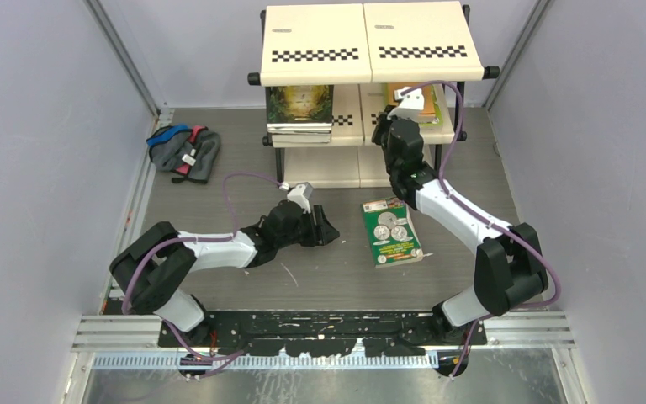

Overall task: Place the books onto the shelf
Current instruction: Adjust the book on the shelf.

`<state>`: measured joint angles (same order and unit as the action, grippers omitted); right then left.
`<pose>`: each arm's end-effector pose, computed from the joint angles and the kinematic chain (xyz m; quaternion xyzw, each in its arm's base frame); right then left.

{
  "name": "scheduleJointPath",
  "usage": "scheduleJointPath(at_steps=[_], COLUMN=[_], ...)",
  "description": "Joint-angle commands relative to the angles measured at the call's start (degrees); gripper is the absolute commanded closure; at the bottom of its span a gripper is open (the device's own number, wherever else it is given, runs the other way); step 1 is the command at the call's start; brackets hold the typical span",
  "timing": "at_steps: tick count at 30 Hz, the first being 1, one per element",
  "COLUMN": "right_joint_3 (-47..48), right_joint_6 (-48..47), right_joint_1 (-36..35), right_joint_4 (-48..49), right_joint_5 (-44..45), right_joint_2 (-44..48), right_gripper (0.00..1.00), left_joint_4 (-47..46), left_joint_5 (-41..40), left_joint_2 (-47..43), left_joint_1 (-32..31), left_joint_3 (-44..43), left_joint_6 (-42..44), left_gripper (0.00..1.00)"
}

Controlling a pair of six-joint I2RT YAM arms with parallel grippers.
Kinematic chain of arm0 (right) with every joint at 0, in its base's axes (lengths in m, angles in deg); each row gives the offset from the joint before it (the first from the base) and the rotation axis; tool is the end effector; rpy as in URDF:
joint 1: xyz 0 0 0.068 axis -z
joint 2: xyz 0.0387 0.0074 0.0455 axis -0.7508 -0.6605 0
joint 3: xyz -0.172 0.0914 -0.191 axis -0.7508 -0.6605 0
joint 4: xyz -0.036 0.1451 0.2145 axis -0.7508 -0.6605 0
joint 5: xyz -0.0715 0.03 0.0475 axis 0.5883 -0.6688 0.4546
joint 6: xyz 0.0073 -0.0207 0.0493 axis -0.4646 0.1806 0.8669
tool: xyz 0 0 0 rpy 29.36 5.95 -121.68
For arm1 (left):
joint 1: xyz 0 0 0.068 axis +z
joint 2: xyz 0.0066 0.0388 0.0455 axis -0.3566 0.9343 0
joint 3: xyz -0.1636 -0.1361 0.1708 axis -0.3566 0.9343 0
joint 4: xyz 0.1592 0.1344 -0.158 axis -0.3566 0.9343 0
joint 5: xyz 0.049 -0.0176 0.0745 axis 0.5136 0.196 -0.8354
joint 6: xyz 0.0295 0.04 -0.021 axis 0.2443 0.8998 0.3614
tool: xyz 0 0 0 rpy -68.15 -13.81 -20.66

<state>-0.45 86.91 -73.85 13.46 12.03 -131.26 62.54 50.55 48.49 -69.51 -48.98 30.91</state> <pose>0.3243 0.1358 0.3305 0.0543 0.7118 0.0518 0.6984 0.2032 -0.2322 0.1686 0.0154 0.8601 -0.3876 0.3313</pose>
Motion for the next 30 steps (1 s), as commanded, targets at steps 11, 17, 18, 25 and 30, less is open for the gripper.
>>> scheduleJointPath(at_steps=[11,17,18,25,30], right_joint_3=[0.1,0.6,0.5,-4.9,-10.0], right_joint_6=[3.3,11.2,12.5,23.4,32.5], right_joint_1=[-4.4,-4.4,-4.4,-4.4,-4.4], right_joint_4=[-12.1,-28.6,-31.2,-44.4,-52.7], right_joint_5=[9.2,16.3,17.0,18.9,18.4], right_joint_2=[14.2,21.9,22.9,28.9,30.8], right_gripper=[0.82,0.56,0.53,0.4,0.37], left_joint_4=[-2.5,-2.2,-2.1,-4.3,-7.7], left_joint_5=[-0.1,-0.1,0.0,3.4,8.3], left_joint_2=[-2.7,-5.6,-6.0,-6.2,-2.7], left_joint_1=[0.3,0.3,0.3,-0.4,-1.5], left_joint_3=[1.0,2.1,2.3,2.2,0.1], left_joint_6=[0.2,0.2,0.3,0.1,-0.7], left_gripper=[0.48,0.47,0.47,0.43,0.41])
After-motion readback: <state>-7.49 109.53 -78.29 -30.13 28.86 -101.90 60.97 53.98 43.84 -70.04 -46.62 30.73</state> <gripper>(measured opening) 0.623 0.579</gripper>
